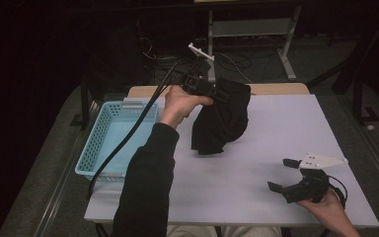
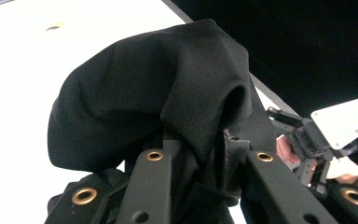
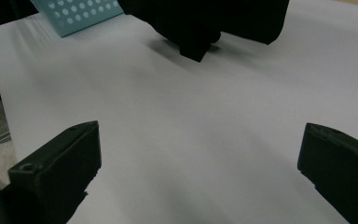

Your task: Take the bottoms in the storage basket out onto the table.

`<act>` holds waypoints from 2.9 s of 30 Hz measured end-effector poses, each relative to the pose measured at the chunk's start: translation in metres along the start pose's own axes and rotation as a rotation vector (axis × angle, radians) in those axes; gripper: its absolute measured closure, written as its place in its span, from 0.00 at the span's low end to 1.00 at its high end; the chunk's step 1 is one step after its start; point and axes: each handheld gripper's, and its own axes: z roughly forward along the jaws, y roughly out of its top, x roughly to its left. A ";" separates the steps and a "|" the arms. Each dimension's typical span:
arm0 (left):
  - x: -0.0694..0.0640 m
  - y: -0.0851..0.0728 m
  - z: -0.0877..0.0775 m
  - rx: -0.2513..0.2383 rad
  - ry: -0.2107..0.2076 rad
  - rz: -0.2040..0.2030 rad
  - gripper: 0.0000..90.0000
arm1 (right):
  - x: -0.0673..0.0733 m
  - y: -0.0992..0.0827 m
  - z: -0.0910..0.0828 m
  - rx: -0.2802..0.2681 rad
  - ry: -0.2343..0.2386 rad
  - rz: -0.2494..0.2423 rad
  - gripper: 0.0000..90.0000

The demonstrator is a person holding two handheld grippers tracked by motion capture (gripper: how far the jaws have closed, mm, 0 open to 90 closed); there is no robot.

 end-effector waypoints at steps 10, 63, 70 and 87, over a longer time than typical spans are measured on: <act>0.011 -0.017 0.020 0.027 -0.007 0.003 0.86 | 0.000 0.000 0.001 0.004 0.002 -0.003 0.00; 0.020 -0.084 0.126 0.077 -0.105 0.064 0.51 | 0.000 0.000 0.003 0.015 0.011 -0.006 0.00; 0.018 -0.085 0.124 0.082 -0.069 0.062 0.31 | 0.000 0.000 0.003 0.016 0.011 -0.004 0.00; 0.007 -0.078 0.097 0.063 0.009 0.127 0.00 | 0.001 0.000 0.003 0.016 0.011 -0.005 0.00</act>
